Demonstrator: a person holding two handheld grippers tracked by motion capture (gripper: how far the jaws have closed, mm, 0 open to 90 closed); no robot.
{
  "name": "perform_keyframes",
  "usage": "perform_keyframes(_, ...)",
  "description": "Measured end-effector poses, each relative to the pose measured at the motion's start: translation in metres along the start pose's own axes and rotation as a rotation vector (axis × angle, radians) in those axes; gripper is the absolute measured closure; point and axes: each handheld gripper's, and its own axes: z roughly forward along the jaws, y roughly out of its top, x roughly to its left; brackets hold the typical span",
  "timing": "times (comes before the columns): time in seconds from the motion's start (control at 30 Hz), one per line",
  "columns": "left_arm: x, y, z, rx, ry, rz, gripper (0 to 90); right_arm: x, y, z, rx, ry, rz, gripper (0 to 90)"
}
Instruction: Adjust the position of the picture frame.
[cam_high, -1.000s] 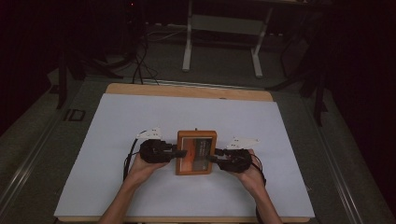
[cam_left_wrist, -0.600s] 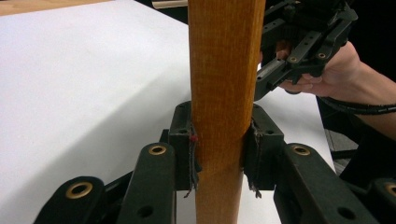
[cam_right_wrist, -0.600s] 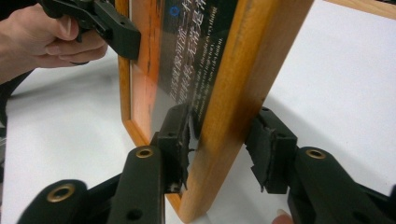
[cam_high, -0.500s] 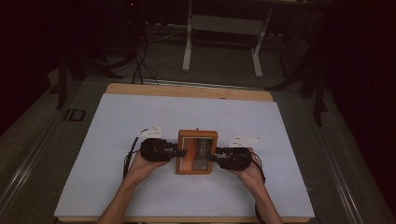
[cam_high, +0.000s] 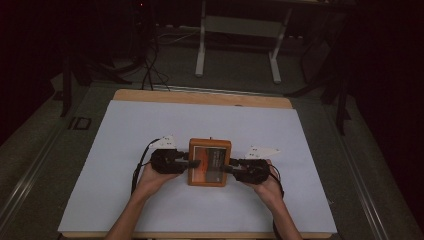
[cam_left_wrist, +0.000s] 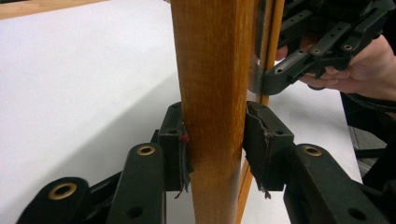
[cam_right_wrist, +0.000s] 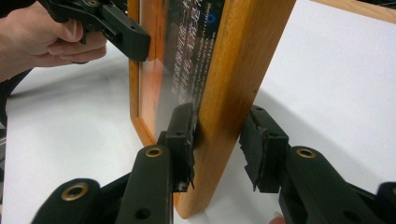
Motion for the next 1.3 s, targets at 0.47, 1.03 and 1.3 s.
perform_keyframes(0.47, -0.002, -0.007, -0.016, -0.025, 0.025, -0.027, 66.9, 0.002, -0.001, 0.000, -0.008, -0.013, 0.007, 65.5)
perform_keyframes(1.03, 0.002, -0.001, -0.006, 0.000, 0.154, -0.103, 65.5, -0.005, 0.005, 0.009, 0.036, -0.072, 0.066, 62.2)
perform_keyframes(1.3, 0.021, -0.003, 0.004, 0.013, 0.163, -0.240, 63.3, -0.020, 0.008, 0.021, 0.082, -0.085, 0.182, 60.1)
